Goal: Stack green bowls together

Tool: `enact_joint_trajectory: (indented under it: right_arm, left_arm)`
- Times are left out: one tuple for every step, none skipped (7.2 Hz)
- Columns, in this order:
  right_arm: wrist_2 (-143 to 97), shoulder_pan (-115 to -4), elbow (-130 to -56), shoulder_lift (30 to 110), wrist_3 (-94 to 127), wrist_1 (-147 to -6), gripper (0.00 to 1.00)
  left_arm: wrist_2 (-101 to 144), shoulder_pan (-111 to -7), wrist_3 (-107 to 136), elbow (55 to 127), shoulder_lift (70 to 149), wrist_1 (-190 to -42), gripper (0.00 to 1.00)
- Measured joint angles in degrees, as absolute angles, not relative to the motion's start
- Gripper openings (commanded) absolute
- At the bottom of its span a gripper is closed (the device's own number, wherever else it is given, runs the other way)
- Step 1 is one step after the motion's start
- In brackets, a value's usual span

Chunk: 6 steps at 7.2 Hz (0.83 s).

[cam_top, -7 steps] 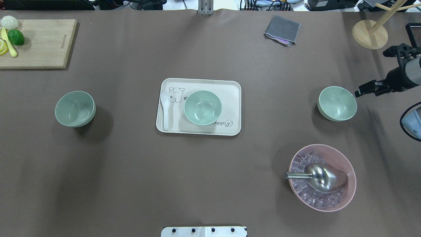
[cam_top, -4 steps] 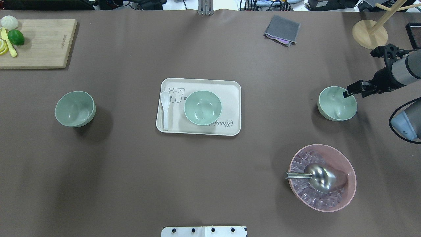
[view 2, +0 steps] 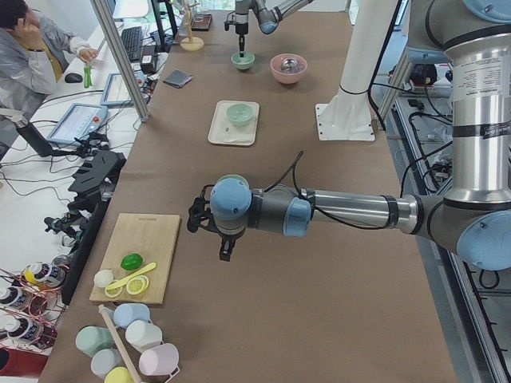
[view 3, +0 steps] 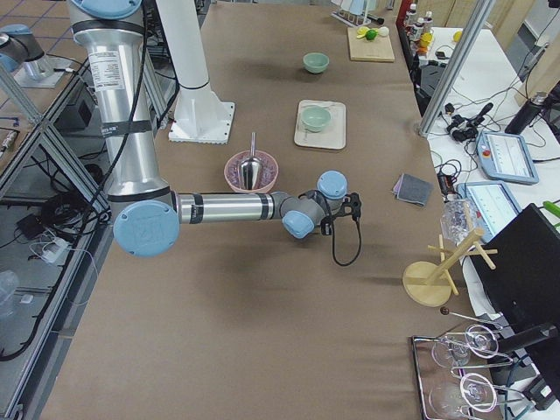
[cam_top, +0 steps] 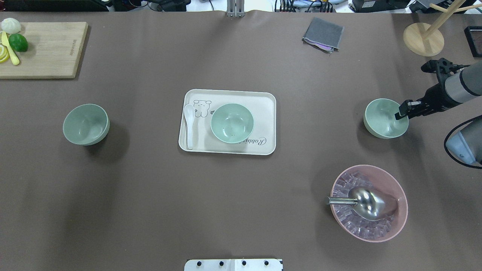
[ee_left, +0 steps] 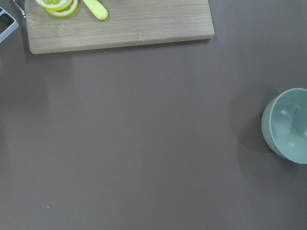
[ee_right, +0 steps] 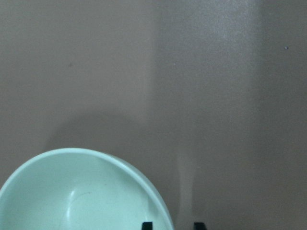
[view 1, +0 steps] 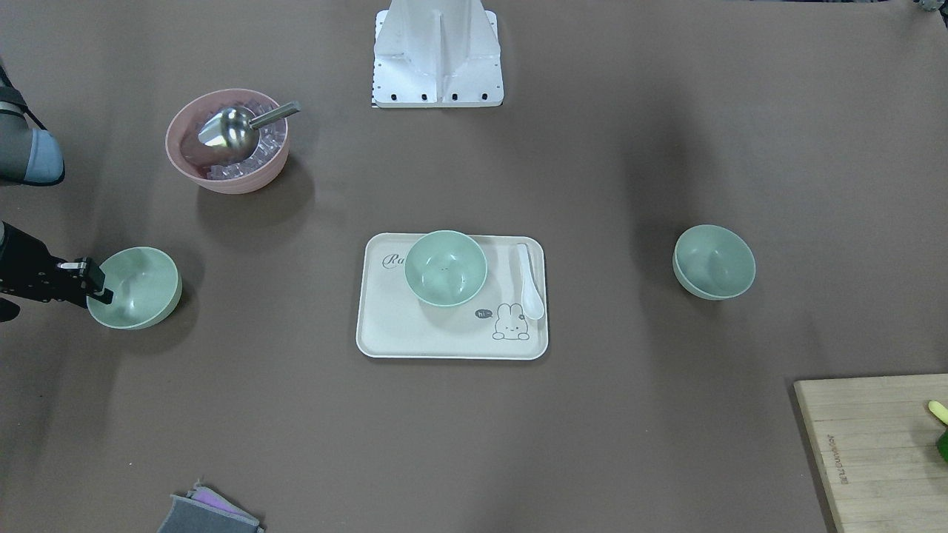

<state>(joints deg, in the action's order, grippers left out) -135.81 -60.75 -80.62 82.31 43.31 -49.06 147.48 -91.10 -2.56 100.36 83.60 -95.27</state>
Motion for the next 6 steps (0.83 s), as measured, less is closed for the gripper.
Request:
enact_joint_trajectory:
  right_arm:
    - [-137.2,-60.7,-80.8,82.3,43.7,-49.1,0.00]
    - [-138.2,-60.7,-81.6,82.0,45.6,-49.1,0.00]
    - [-138.7,-60.7,-82.9,80.9,49.8,-49.1,0.00]
    - [-139.0,-60.4,-84.0,78.5,55.2,-49.1,0.00]
    - [-138.7,-59.5,-84.5,74.8,61.9,-49.2,0.00]
    - [-136.2,-57.1,-85.6,70.9,69.1,-49.3,0.00]
  left_arm:
    - [147.4,-90.3,-0.9,100.4,83.8,-95.2,0.98]
    - [147.0,-87.7,3.9,100.5,84.5,-96.0,0.98]
    - [145.4,-83.8,10.0,100.5,85.6,-98.3,0.98]
    - [142.5,-79.1,16.4,100.3,86.7,-101.5,0.97]
    - [138.9,-73.4,23.1,99.8,88.2,-104.1,0.97]
    - [135.6,-68.1,29.4,98.8,90.5,-105.7,0.92]
